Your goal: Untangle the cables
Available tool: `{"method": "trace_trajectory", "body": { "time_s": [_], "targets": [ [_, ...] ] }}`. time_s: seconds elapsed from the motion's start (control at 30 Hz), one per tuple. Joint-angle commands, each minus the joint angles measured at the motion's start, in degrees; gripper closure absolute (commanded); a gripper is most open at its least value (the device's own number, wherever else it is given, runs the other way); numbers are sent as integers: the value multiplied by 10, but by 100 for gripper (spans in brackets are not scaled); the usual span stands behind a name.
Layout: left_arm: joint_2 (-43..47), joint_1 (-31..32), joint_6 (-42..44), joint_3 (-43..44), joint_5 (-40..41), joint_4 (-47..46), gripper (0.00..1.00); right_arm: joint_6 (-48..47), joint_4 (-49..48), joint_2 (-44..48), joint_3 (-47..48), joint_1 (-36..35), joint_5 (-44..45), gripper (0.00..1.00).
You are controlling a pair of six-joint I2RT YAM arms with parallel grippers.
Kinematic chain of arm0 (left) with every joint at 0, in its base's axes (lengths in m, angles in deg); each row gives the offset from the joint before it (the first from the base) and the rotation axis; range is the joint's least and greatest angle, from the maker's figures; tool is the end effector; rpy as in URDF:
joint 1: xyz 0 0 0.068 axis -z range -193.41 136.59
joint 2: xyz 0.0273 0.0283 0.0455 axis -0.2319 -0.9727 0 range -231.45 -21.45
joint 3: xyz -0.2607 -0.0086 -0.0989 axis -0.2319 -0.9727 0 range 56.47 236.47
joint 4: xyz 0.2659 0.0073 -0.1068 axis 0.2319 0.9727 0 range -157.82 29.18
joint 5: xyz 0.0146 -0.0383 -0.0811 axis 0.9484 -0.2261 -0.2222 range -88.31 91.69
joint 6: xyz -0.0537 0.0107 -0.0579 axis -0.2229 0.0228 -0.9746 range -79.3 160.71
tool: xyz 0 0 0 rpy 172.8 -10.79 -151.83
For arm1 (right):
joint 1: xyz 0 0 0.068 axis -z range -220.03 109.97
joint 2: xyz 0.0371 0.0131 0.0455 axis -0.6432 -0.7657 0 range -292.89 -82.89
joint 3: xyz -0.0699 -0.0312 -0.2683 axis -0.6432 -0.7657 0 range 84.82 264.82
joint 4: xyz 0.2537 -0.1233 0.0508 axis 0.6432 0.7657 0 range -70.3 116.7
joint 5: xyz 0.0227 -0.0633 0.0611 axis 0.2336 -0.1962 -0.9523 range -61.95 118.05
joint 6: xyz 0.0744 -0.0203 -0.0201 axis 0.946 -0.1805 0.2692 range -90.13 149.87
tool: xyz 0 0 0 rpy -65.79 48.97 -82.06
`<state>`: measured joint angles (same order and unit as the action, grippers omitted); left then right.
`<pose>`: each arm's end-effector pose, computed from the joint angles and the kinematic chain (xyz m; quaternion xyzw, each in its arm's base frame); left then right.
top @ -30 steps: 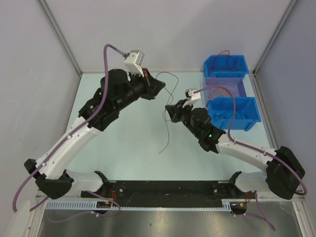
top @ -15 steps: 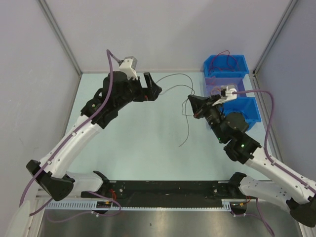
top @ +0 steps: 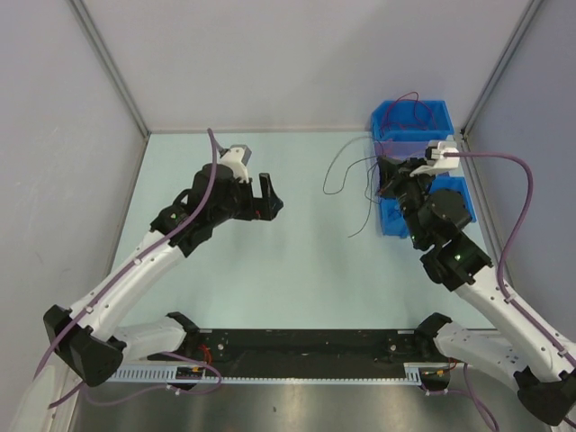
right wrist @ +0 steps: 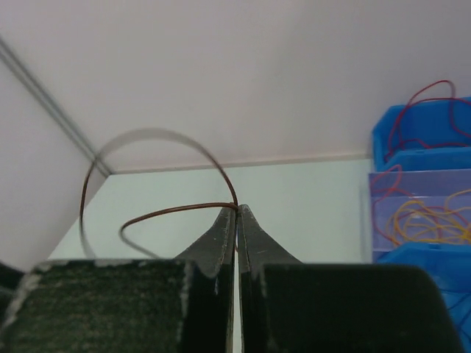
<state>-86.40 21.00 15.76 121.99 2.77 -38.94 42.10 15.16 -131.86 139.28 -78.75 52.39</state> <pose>0.2500 -0.1698 0.3535 0.0660 0.8560 -0.2468 0.4494 0.2062 0.1291 0.4269 0.0133 0.6485 0.1999 0.7344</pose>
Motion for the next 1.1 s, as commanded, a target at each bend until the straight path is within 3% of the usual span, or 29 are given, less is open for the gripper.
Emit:
{"method": "trace_trajectory", "body": {
  "time_s": [0.0,0.1,0.13,0.2,0.47,1.07],
  "targets": [
    [29,-7,37,-28,-28,1,0,-19,-6,-7,39,46,6,100],
    [53,-7,48,-56,-151,-48,0,-13,-3,-13,43,73,-4,100],
    [61,-7,46,-73,-225,-70,0,-12,-3,-17,43,80,-6,100],
    [78,-7,32,-83,-252,-111,0,-15,-6,-22,43,87,-9,100],
    [63,-7,76,-66,-137,-45,0,-15,-16,-33,46,155,-31,100],
    [45,-7,88,-105,-101,-52,0,30,-1,-116,33,302,-48,100]
  ]
}}
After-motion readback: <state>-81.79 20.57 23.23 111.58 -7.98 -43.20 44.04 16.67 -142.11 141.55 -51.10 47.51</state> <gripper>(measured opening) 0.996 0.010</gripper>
